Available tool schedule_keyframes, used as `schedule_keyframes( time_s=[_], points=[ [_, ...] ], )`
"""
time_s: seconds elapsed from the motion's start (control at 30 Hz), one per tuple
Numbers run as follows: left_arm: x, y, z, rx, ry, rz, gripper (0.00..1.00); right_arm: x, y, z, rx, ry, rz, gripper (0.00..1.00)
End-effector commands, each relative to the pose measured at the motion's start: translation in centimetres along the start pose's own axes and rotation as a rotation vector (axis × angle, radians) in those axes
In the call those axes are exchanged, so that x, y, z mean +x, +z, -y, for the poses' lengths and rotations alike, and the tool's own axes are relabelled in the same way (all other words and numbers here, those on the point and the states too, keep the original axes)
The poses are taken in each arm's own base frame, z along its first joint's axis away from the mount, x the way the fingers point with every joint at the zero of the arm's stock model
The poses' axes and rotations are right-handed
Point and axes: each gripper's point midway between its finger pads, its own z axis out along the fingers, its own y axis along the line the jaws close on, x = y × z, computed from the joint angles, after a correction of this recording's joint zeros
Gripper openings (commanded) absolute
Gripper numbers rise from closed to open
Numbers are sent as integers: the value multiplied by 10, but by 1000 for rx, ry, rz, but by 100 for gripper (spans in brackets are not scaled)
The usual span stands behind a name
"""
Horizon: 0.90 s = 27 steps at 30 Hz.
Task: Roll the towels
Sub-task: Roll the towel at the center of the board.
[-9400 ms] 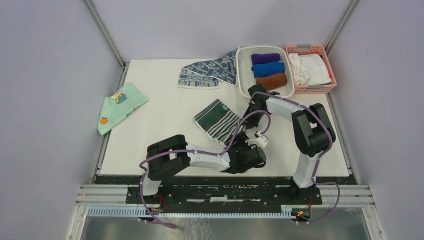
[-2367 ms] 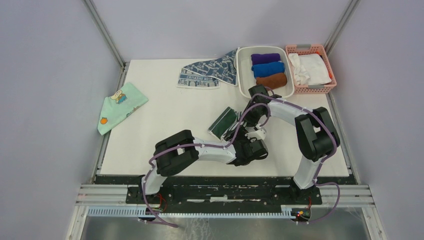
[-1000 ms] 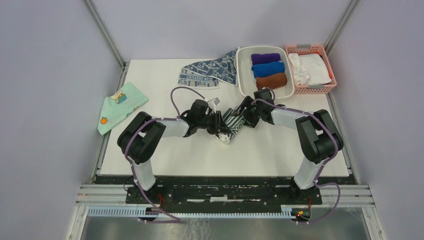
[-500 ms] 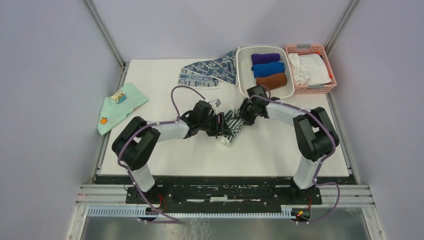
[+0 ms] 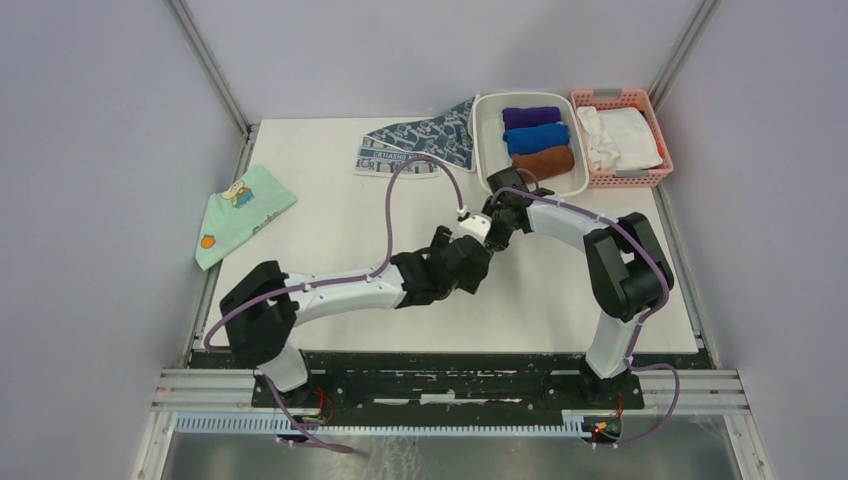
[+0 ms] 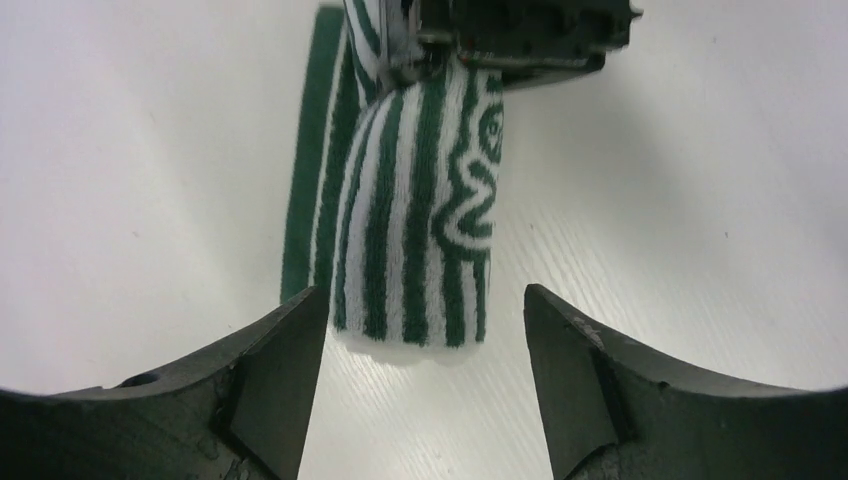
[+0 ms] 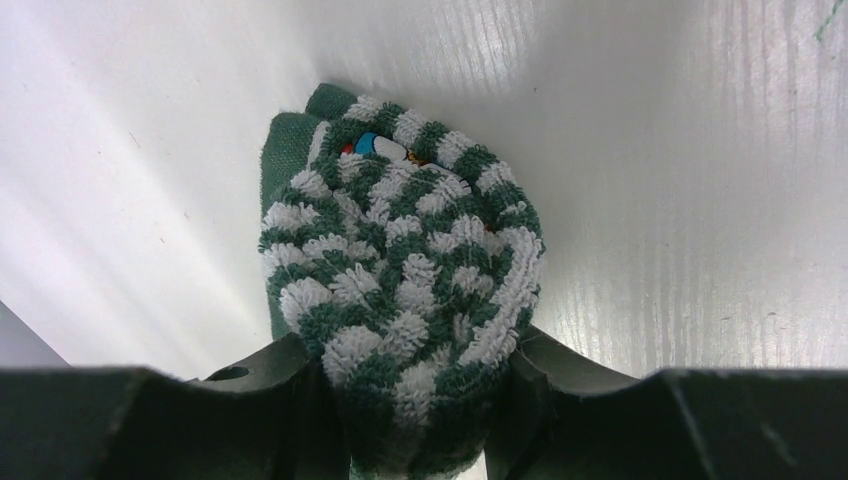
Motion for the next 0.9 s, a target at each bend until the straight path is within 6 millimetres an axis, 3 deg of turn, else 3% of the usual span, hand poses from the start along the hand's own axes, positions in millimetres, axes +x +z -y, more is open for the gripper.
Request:
schedule_keyframes(
  time_s=[0.0,0.3,0.5,0.7,0.87],
  points=[
    [-29,1,-14,-228,202,97,79,2,6,22,111,-32,4,42],
    [-8,35,15,-291,406,74,82,4,7,20,101,-29,-10,42],
    [28,60,10,-336,479,-9,84,7,8,14,65,-31,-25,43],
    [61,64,-5,-273,340,-111,73,9,7,4,3,-44,-43,46],
    [63,57,-3,-79,138,-164,57,2,-7,-13,-68,-71,-10,55]
  ],
)
